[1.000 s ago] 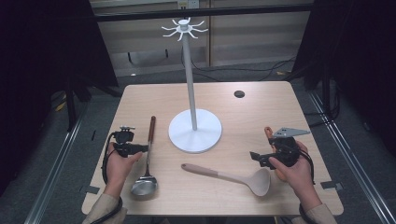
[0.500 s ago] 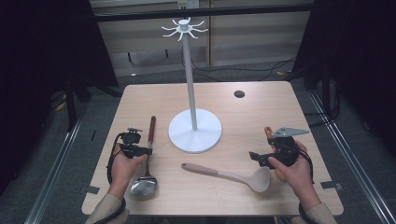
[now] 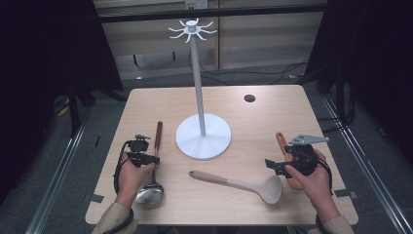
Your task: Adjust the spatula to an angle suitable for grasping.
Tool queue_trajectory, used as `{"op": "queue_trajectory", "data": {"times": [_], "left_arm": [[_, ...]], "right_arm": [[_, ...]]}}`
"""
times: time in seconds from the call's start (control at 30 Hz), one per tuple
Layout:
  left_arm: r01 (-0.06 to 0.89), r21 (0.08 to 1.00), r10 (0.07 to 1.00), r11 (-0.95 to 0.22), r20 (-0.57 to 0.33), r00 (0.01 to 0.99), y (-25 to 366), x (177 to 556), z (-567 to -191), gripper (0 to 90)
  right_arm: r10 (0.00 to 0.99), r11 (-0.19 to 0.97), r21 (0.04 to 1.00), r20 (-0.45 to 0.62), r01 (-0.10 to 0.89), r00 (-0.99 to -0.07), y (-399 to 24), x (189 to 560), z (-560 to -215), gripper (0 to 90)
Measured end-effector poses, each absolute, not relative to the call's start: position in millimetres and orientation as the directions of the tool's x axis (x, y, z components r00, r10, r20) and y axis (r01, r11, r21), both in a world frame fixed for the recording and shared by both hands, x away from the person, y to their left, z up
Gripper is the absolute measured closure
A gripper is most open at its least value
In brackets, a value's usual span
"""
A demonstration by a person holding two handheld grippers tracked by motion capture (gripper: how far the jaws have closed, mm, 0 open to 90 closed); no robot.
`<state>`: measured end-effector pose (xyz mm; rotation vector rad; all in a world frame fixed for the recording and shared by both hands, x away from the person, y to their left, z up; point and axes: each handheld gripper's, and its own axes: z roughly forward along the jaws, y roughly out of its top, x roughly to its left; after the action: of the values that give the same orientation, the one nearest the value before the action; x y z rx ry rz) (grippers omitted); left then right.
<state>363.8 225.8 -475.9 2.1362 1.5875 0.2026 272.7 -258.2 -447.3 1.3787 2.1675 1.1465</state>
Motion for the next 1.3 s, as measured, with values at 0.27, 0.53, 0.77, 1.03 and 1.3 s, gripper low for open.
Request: {"op": "queue_trajectory", "data": {"times": [0.27, 0.53, 0.77, 1.03, 1.3], "left_arm": [[0.856, 0.475, 0.936, -0.203, -0.163, 0.312, 229.1, 361.8, -479.1, 74.9], [0.858, 0.478, 0.942, -0.189, -0.158, 0.295, 226.6, 361.1, -479.7, 77.2], [0.877, 0.450, 0.951, -0.170, -0.159, 0.266, 225.0, 364.1, -478.1, 79.7], [0.877, 0.456, 0.951, -0.151, -0.176, 0.255, 227.8, 365.5, -479.0, 84.4], [0.872, 0.473, 0.945, -0.124, -0.211, 0.249, 233.7, 366.6, -475.3, 84.8]], "right_arm": [[0.861, 0.216, 0.767, 0.142, 0.604, -0.488, -253.9, 277.2, -448.3, 5.4], [0.855, 0.224, 0.768, 0.139, 0.600, -0.499, -250.1, 281.7, -447.5, 5.4], [0.852, 0.233, 0.763, 0.138, 0.603, -0.505, -247.6, 283.1, -448.7, 5.4], [0.850, 0.235, 0.764, 0.139, 0.601, -0.509, -246.9, 282.8, -448.2, 5.4], [0.848, 0.234, 0.764, 0.142, 0.601, -0.511, -246.5, 282.5, -448.0, 5.4]]}}
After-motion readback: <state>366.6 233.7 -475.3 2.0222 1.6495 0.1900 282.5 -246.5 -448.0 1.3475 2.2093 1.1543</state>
